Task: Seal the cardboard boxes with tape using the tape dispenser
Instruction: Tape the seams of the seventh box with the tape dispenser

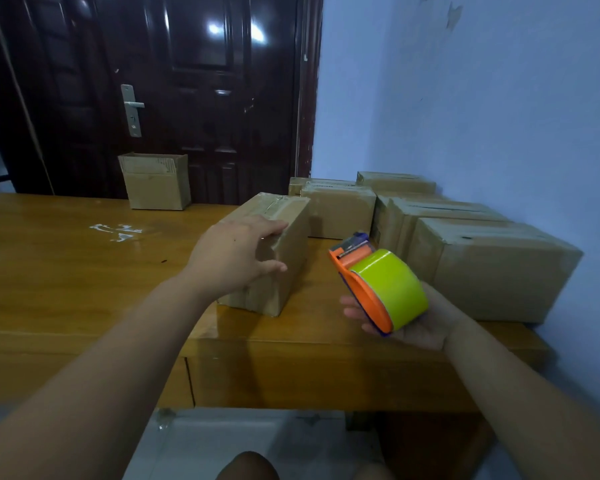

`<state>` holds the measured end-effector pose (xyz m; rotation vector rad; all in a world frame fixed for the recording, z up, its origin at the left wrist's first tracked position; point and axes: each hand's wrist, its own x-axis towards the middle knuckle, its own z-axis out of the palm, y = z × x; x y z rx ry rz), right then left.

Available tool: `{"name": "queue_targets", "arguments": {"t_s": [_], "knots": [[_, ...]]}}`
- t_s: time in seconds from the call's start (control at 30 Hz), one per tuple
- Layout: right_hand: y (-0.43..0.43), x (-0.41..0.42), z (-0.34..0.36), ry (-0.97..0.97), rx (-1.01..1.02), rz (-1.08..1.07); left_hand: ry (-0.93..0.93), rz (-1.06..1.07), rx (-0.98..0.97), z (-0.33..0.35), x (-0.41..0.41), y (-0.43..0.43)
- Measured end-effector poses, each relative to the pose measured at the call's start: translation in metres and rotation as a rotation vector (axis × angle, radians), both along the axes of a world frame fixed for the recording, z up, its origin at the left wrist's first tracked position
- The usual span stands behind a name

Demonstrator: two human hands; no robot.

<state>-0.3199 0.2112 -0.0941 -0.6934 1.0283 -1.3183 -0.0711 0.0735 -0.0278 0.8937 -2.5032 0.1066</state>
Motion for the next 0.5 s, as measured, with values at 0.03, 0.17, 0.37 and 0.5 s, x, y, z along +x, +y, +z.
{"name": "queue_targets", "arguments": {"t_s": [0.03, 0.17, 0.37, 0.5], "knots": [[-0.002, 0.002, 0.002, 0.082, 0.021, -0.026, -0.003, -0.002, -0.020, -0.001, 0.000, -0.001], [-0.023, 0.010, 0.013, 0.391, 0.136, -0.231, 0.023, 0.003, -0.077, -0.004, -0.001, -0.004], [-0.042, 0.010, 0.021, 0.852, 0.303, -0.274, 0.056, 0.083, -0.120, -0.008, -0.007, 0.000], [-0.051, 0.007, 0.023, 1.030, 0.378, -0.253, 0.050, 0.127, -0.132, -0.006, -0.012, 0.005]]}}
